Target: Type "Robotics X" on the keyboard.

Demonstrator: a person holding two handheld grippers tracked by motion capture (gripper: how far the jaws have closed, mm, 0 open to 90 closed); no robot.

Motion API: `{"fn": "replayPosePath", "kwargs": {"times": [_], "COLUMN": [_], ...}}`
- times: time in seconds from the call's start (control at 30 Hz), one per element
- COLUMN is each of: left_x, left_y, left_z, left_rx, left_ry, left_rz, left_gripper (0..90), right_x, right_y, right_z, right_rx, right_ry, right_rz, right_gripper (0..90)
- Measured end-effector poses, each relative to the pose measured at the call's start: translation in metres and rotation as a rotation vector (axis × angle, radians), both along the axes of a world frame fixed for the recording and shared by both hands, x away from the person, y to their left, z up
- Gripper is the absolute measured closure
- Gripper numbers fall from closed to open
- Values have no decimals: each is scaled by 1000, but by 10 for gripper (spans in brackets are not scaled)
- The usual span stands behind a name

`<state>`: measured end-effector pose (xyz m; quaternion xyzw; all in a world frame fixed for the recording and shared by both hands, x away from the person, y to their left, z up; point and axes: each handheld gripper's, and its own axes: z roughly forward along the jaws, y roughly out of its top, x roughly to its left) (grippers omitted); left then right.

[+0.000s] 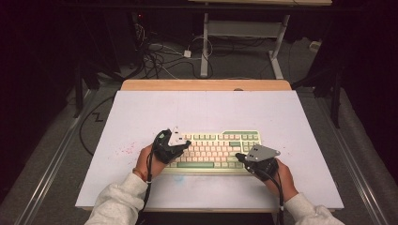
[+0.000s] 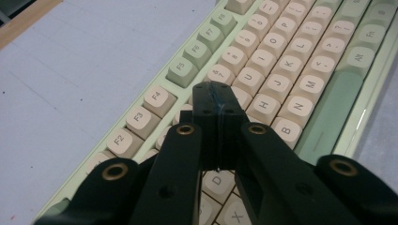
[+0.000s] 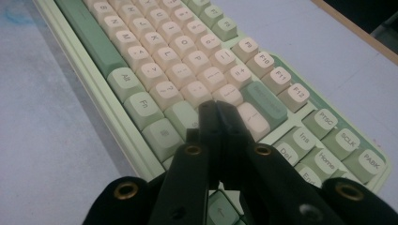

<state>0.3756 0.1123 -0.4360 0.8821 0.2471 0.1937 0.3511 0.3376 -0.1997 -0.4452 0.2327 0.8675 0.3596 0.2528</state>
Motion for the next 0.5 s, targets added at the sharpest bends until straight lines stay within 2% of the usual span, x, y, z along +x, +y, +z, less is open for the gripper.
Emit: {"fn": "replayPosePath", "kwargs": {"times": [0.23, 0.33, 0.5], "left_x": [-2, -4, -6], "left_y": [2, 4, 8], "left_z": [2, 3, 6], "left_rx": [-2, -5, -5], "left_ry": [-12, -26, -42], "left_rz": [1, 5, 8], "left_gripper": [877, 877, 877], "right_x": [-2, -3, -3], "right_y": [0, -2, -4], "right_z": [3, 5, 6], "right_rx": [3, 24, 31], "right_ry": [-10, -24, -30], "right_rz": [7, -6, -10], "right_gripper": [900, 900, 900]}}
